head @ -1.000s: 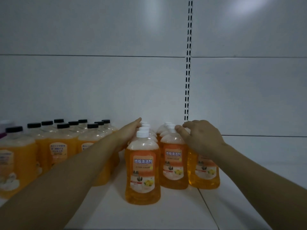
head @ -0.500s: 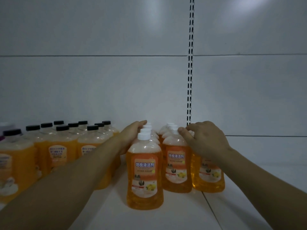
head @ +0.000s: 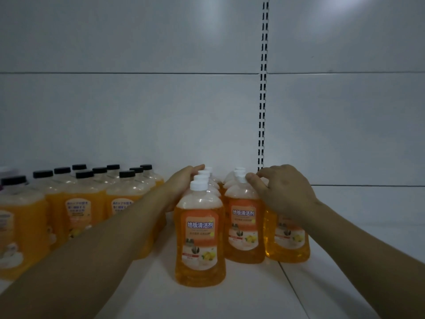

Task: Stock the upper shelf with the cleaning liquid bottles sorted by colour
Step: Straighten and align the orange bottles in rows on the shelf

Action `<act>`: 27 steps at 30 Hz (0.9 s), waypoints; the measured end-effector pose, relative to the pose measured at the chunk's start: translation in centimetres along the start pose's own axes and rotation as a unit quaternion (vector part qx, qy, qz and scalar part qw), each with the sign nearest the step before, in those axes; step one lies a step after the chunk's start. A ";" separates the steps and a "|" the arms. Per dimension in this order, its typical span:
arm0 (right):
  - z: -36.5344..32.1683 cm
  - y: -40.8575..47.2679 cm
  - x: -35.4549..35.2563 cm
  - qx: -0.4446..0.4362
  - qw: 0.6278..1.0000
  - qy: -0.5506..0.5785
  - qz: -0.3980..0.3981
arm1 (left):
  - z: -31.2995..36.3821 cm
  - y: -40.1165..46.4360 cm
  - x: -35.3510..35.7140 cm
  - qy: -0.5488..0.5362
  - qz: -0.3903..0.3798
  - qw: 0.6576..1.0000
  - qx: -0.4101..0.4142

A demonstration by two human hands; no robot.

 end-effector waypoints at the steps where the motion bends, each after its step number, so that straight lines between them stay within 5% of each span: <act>1: 0.0 0.0 0.0 -0.001 1.000 0.004 -0.002 | 0.0 -0.3 -0.1 0.011 -0.002 1.000 0.005; 12: -0.7 -0.7 -0.4 0.030 0.998 -0.052 -0.005 | 0.8 -6.8 0.2 0.094 -0.026 0.993 0.062; 22: 1.5 -2.8 -0.1 0.063 0.995 0.083 0.008 | -1.0 -10.3 1.4 0.142 0.112 0.973 0.141; 27: 3.9 -3.9 0.7 0.120 0.968 0.221 0.014 | -3.0 -11.2 2.4 0.084 0.130 0.983 0.099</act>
Point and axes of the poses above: each hand's wrist, its own y-axis towards the middle knuckle, its own x-axis out of the palm, z = x × y, the point moved 5 cm from there along y, towards the middle knuckle, and after that the axes turned 4 degrees about -z, right-handed, at the moved point
